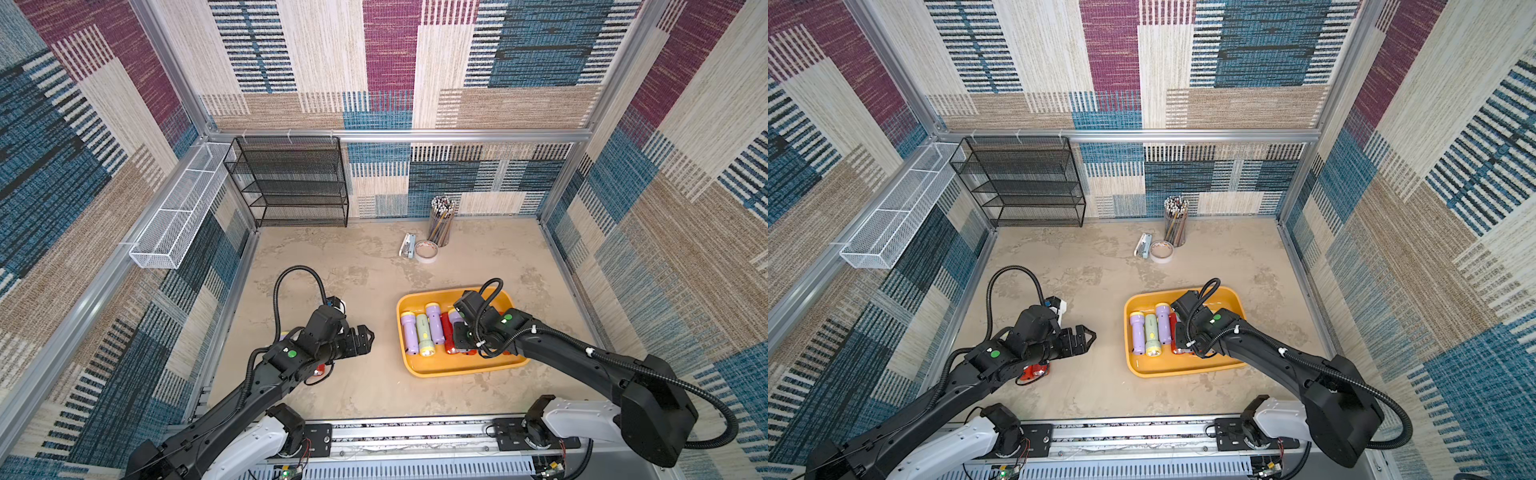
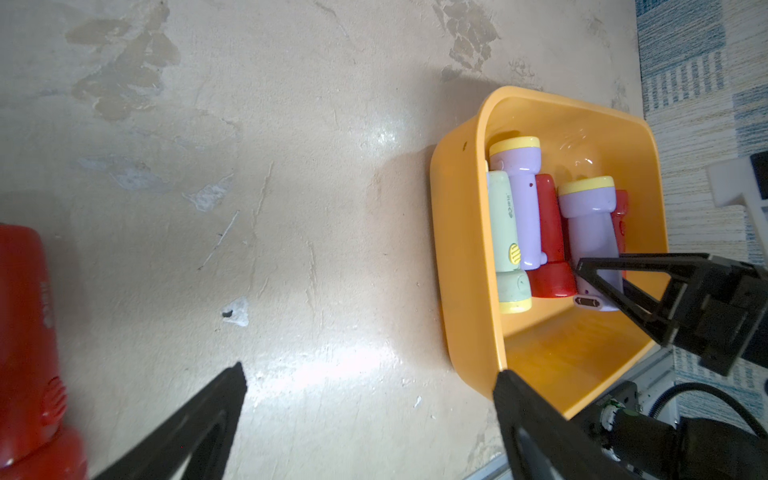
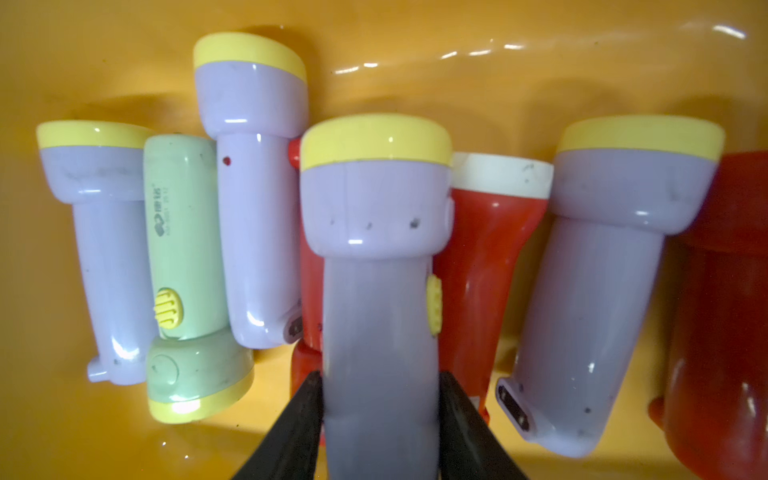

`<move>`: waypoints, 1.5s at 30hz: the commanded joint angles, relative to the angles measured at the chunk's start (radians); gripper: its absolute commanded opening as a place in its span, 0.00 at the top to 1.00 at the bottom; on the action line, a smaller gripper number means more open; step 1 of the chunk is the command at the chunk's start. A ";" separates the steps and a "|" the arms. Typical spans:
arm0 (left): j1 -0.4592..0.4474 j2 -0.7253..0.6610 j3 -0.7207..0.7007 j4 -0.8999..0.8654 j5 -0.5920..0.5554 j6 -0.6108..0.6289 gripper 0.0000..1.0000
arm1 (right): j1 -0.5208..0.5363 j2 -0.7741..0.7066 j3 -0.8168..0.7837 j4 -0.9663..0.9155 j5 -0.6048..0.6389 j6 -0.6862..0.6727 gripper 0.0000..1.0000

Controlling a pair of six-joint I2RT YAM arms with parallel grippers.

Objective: Put the flashlights into the storage boxes
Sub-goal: Place the flashlight at the storage box.

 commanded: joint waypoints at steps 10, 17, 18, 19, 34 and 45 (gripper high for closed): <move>0.001 -0.009 0.006 -0.005 -0.032 0.018 0.03 | -0.004 -0.030 0.055 -0.022 0.063 0.012 0.30; 0.000 -0.016 0.015 -0.044 -0.061 0.024 0.03 | -0.004 -0.107 0.101 -0.043 0.033 -0.004 0.05; 0.000 -0.016 0.015 -0.058 -0.071 0.024 0.03 | -0.003 -0.118 0.101 -0.028 0.006 -0.013 0.00; 0.000 -0.017 0.016 -0.083 -0.086 0.021 0.03 | -0.001 -0.129 0.097 -0.009 -0.020 -0.019 0.00; 0.000 -0.102 0.033 -0.339 -0.290 -0.042 0.04 | 0.077 -0.142 0.106 0.199 -0.227 -0.090 0.00; 0.002 0.064 0.054 -0.364 -0.326 -0.076 0.03 | 0.119 -0.162 0.080 0.242 -0.399 -0.184 0.00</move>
